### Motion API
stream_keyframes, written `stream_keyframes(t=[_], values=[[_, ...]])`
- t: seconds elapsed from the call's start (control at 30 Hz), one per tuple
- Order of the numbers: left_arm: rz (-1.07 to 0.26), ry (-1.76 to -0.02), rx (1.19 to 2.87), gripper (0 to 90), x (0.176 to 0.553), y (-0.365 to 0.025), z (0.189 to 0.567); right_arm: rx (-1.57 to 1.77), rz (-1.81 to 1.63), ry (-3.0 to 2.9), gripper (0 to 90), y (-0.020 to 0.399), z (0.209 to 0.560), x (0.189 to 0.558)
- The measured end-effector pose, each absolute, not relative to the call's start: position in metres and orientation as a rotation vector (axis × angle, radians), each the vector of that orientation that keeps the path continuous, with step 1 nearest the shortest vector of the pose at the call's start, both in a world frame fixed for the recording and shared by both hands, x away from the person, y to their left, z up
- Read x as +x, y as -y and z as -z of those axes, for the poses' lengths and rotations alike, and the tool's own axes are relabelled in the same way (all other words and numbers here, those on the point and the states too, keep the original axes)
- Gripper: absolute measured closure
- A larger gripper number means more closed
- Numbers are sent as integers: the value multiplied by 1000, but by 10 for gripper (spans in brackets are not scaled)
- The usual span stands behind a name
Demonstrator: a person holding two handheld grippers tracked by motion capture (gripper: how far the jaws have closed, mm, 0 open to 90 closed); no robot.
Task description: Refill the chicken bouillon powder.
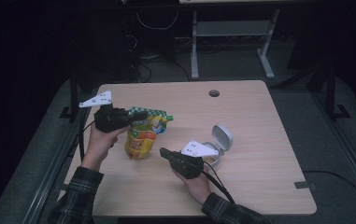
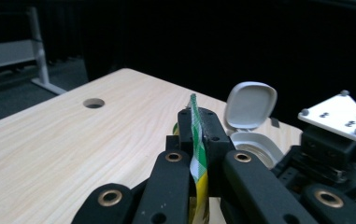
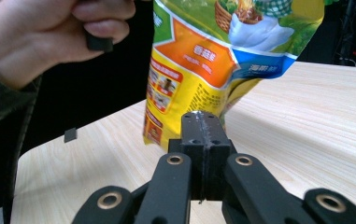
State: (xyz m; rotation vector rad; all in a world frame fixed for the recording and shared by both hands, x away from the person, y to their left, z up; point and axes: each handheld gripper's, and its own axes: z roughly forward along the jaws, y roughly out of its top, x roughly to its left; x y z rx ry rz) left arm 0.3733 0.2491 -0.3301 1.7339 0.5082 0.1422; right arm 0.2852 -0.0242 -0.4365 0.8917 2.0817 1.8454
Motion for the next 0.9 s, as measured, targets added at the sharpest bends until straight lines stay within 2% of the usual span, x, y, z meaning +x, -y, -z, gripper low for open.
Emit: stream_keyframes(t=[0.4, 0.9], values=[[-402, -634, 1661, 898, 348, -261, 352, 887, -1844, -2091, 897, 23, 438, 285], [-471, -669, 1592, 896, 317, -288, 367, 880, -1825, -2117, 896, 24, 437, 283]])
